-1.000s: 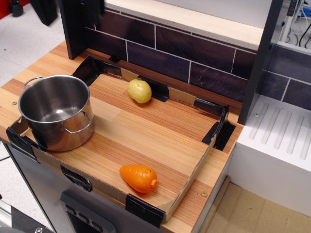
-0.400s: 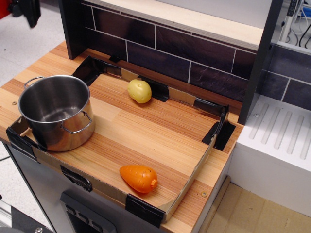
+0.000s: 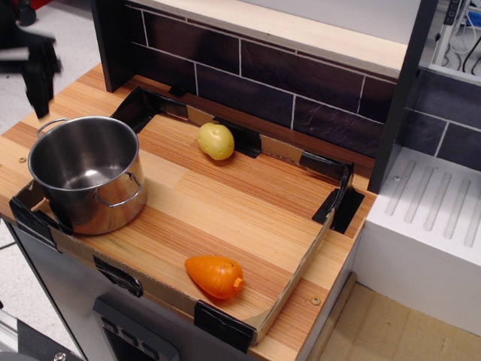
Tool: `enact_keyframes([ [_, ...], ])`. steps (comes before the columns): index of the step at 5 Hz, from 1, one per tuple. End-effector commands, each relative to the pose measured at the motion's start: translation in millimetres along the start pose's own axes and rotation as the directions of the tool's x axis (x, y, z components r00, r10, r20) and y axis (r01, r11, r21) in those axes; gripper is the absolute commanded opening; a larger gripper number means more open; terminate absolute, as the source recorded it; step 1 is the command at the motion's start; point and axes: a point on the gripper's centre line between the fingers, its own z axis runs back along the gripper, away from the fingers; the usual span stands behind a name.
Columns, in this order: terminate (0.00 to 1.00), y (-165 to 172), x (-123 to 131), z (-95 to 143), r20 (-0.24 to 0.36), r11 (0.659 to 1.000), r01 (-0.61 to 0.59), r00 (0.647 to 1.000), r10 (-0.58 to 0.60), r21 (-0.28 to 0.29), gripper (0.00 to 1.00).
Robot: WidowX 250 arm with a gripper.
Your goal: Topple metal pot
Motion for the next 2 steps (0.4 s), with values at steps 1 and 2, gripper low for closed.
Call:
enact_keyframes([
  [1, 0.00, -2.4, -3.7, -5.6, 0.048, 0.999, 0.026, 0.998, -0.027, 0.019, 1.00],
  [2, 0.00, -1.9, -2.2, -12.3, 0.052, 0.999, 0.018, 0.998, -0.021, 0.045, 1.00],
])
